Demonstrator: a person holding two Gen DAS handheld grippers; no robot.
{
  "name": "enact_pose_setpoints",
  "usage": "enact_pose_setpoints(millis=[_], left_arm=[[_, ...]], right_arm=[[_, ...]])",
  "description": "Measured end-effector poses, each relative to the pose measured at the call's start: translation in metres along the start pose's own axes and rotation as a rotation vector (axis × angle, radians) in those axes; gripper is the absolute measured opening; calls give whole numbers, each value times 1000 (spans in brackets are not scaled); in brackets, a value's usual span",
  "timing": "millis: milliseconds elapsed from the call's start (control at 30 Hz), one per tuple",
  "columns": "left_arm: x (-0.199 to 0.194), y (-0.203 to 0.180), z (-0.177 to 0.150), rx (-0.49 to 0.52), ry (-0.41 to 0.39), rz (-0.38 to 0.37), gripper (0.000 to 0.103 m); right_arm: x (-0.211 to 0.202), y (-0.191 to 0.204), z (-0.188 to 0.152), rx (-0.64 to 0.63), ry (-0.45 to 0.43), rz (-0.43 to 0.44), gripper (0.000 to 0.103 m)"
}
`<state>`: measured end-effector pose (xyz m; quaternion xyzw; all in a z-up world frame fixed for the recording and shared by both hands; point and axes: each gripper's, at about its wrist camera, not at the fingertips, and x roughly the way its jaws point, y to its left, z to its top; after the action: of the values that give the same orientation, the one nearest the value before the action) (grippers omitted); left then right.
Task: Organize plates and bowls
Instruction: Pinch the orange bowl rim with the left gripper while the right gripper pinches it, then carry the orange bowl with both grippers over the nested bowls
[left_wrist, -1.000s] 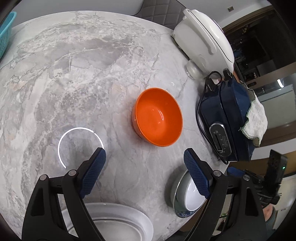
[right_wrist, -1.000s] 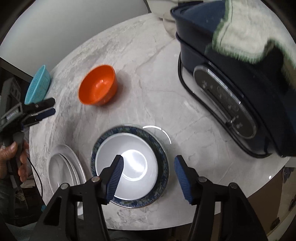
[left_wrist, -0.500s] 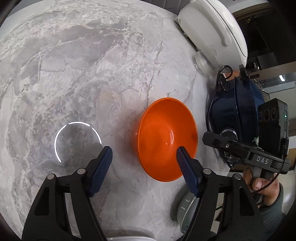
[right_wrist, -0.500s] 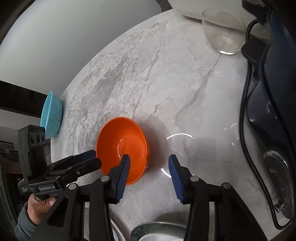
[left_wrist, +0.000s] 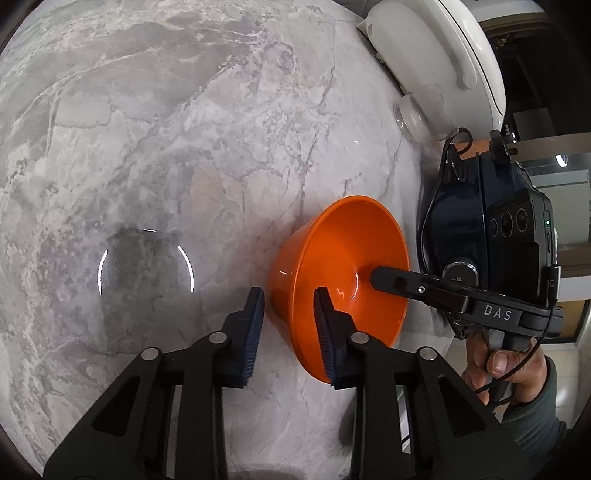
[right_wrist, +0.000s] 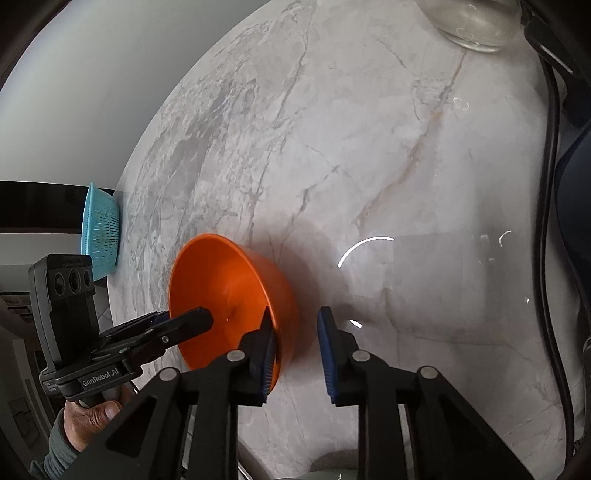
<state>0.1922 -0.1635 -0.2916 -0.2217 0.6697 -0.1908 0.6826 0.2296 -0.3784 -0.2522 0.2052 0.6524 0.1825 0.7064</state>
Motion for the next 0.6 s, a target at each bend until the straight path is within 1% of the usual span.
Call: enact_pose_setpoints(millis=[33, 67, 233, 367, 500, 600], left_arm=[[0, 0, 0, 2, -2, 1, 18], [1, -1, 0, 2, -1, -5, 18], [-1, -1, -2, -6, -4, -7, 17], [-12, -6, -6, -7, -9, -13, 17], [-26, -21, -11, 4, -14, -30, 17], [-38, -40, -21, 24, -18, -52, 17]], right_arm=[[2, 0, 1, -1, 4, 5, 16], [2, 1, 1, -4, 7, 9, 14], [3, -1, 1, 1, 12, 17, 14], [-2, 0, -3, 3, 2, 19, 14], [-16, 5, -8, -5, -15, 23, 14], [-35, 8, -18, -9, -36, 27, 14]])
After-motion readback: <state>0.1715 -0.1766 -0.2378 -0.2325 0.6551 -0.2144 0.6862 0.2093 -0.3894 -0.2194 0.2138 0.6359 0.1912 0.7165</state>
